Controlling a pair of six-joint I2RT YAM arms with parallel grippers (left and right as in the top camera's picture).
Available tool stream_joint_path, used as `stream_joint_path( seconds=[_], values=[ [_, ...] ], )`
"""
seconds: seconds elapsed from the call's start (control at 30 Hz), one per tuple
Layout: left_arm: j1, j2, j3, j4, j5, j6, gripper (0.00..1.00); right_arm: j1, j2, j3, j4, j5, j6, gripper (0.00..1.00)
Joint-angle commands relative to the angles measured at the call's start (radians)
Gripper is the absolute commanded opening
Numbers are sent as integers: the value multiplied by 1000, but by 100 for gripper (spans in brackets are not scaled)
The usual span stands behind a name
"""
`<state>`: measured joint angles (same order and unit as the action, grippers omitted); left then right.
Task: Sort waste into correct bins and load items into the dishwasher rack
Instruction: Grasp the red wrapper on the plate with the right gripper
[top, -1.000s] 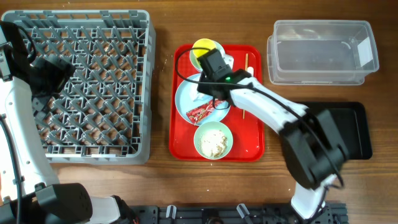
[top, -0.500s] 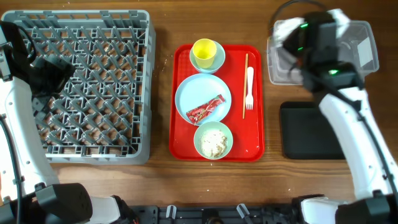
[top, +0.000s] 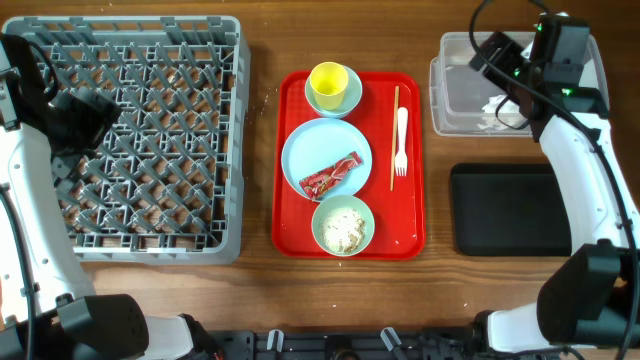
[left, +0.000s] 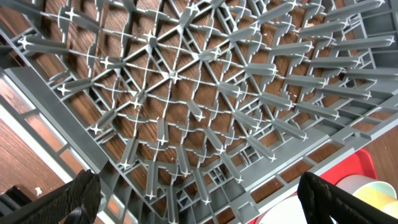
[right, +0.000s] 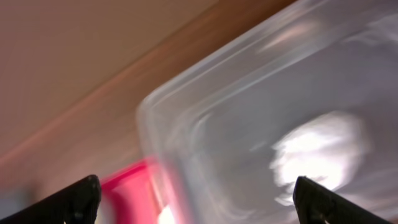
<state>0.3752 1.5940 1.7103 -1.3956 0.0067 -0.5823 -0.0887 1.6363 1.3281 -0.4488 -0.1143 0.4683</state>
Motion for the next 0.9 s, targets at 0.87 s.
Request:
stream_joint_path(
  seconds=[0.87],
  values=[
    [3, -7, 5, 0, 4, -9, 100, 764, 387, -1, -146, 227, 874, 69]
  ],
)
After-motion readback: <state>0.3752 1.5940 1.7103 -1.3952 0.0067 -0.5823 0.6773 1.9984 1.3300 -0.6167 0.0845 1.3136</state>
